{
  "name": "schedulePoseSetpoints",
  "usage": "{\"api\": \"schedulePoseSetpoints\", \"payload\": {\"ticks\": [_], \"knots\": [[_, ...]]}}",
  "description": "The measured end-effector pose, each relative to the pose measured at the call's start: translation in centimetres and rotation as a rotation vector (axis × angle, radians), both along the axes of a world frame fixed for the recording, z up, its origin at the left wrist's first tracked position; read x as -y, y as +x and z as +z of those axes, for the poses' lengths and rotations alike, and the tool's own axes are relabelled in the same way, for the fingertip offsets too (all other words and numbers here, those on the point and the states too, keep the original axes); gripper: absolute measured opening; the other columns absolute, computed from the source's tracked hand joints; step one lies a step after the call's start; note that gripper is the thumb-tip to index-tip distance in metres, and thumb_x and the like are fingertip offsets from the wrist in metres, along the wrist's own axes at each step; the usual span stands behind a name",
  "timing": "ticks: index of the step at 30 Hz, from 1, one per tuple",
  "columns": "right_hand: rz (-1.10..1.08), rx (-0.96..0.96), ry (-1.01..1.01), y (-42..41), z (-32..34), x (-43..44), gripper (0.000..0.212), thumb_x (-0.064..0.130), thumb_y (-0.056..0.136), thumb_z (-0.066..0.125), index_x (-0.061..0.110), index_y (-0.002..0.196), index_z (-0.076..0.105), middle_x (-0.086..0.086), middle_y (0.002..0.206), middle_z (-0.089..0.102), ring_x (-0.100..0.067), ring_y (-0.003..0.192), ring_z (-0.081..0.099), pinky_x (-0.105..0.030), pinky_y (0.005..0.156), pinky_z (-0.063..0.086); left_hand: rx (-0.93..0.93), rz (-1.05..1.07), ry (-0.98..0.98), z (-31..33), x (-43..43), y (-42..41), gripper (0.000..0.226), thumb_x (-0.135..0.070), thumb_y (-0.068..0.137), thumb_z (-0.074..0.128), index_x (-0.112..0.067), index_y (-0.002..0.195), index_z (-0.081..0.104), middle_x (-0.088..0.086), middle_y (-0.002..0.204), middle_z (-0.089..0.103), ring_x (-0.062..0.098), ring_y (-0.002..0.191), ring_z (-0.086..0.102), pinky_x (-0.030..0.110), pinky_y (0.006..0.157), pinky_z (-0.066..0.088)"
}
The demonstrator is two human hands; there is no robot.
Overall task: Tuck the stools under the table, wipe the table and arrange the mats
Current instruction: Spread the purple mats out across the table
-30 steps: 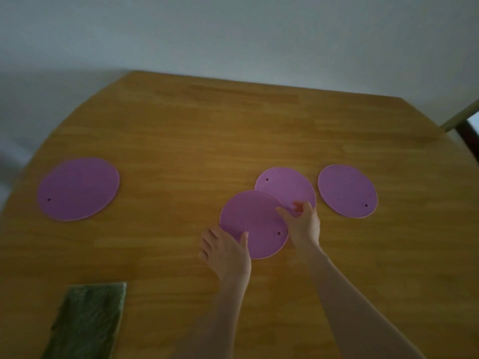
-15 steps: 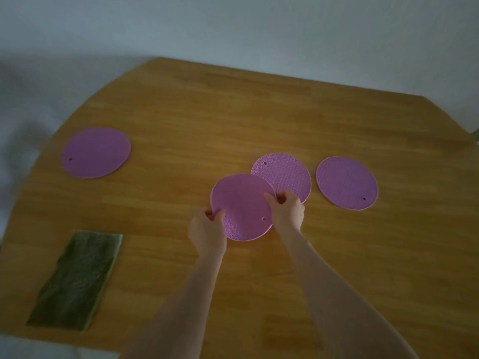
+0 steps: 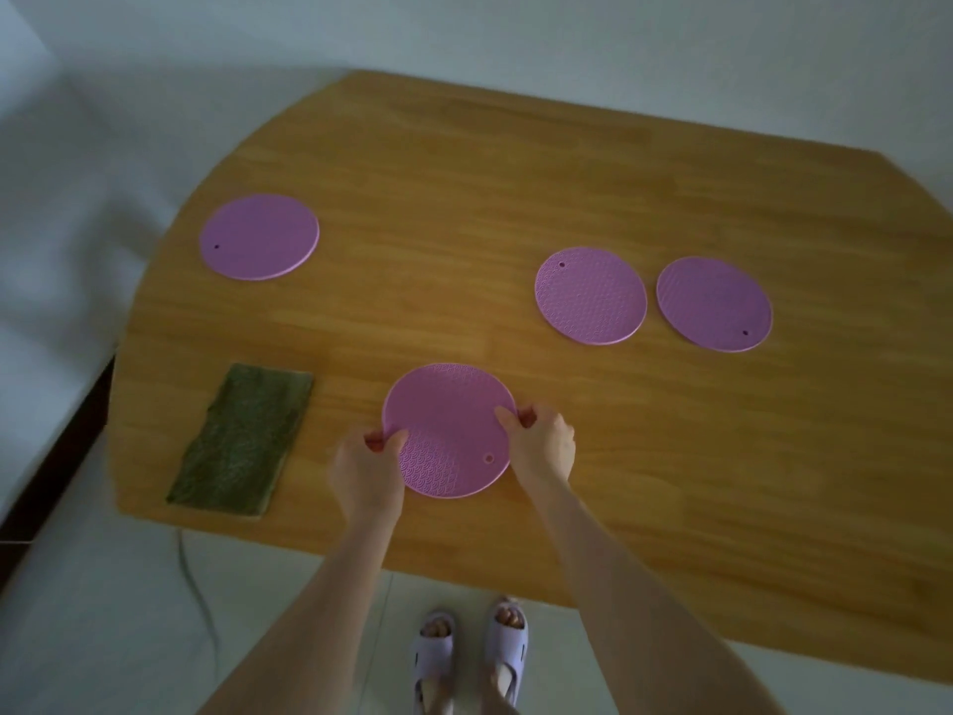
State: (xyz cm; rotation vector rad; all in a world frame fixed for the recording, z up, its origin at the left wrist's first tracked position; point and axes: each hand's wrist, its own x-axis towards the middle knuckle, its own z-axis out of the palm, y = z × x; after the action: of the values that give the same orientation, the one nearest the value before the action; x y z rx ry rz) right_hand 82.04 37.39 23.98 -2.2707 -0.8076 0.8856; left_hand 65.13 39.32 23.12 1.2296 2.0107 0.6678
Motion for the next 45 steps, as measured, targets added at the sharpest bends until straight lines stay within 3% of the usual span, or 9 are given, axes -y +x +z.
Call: {"api": "schedulePoseSetpoints", "payload": {"ticks": [7, 22, 25, 28, 33, 45], "knots": [[-0.027, 0.071, -0.019, -2.5, -0.7, 1.8, 0.022, 0.041, 0.087, 0.064, 0.022, 0.077, 0.055, 0.004, 0.079, 0.062, -0.023, 0.085, 0.058, -0.034, 0.077, 0.045, -0.024, -0.043, -0.009, -0.7, 1.2, -2.3, 0.024, -0.035, 0.084, 0.069, -0.012, 0.081, 0.060, 0.003, 0.075, 0.062, 0.018, 0.069, 0.058, 0.021, 0.052, 0.035], [-0.057, 0.152, -0.054, -2.5, -0.8, 2.3, 0.025, 0.042, 0.085, 0.065, 0.017, 0.085, 0.063, 0.004, 0.081, 0.062, -0.022, 0.088, 0.057, -0.035, 0.084, 0.042, -0.069, -0.102, -0.008, -1.1, 1.7, -2.2, 0.023, -0.032, 0.087, 0.065, -0.015, 0.082, 0.051, 0.006, 0.082, 0.060, 0.020, 0.072, 0.056, 0.027, 0.059, 0.040], [-0.044, 0.171, -0.060, -2.5, -0.6, 2.3, 0.027, 0.044, 0.085, 0.065, 0.016, 0.085, 0.063, 0.007, 0.077, 0.058, -0.020, 0.088, 0.057, -0.035, 0.085, 0.041, -0.054, -0.087, -0.007, -0.5, 1.9, -1.9, 0.022, -0.029, 0.087, 0.065, -0.014, 0.086, 0.049, 0.006, 0.091, 0.057, 0.021, 0.077, 0.055, 0.030, 0.064, 0.042], [-0.054, 0.191, -0.048, -2.0, -0.4, 2.3, 0.031, 0.049, 0.081, 0.067, 0.018, 0.085, 0.062, 0.009, 0.078, 0.057, -0.016, 0.086, 0.053, -0.033, 0.085, 0.040, -0.071, -0.069, 0.051, 0.2, 1.8, -1.5, 0.024, -0.022, 0.086, 0.067, -0.014, 0.097, 0.048, 0.006, 0.103, 0.051, 0.022, 0.087, 0.051, 0.040, 0.079, 0.048], [-0.162, 0.179, 0.006, 1.0, 0.0, 2.2, 0.040, 0.051, 0.076, 0.069, 0.018, 0.096, 0.058, 0.008, 0.089, 0.055, -0.017, 0.093, 0.050, -0.035, 0.090, 0.040, -0.040, -0.138, 0.066, 1.2, 0.4, 1.4, 0.045, -0.026, 0.085, 0.067, -0.006, 0.121, 0.050, 0.011, 0.119, 0.050, 0.028, 0.106, 0.050, 0.043, 0.087, 0.045], [-0.300, 0.155, 0.078, 11.9, 0.7, -2.4, 0.043, 0.047, 0.079, 0.067, 0.018, 0.107, 0.056, 0.006, 0.091, 0.055, -0.019, 0.097, 0.054, -0.042, 0.092, 0.044, 0.003, -0.282, 0.076, 1.4, -4.5, 13.0, 0.053, -0.031, 0.083, 0.068, -0.007, 0.126, 0.050, 0.009, 0.122, 0.051, 0.026, 0.110, 0.050, 0.046, 0.095, 0.041]]}}
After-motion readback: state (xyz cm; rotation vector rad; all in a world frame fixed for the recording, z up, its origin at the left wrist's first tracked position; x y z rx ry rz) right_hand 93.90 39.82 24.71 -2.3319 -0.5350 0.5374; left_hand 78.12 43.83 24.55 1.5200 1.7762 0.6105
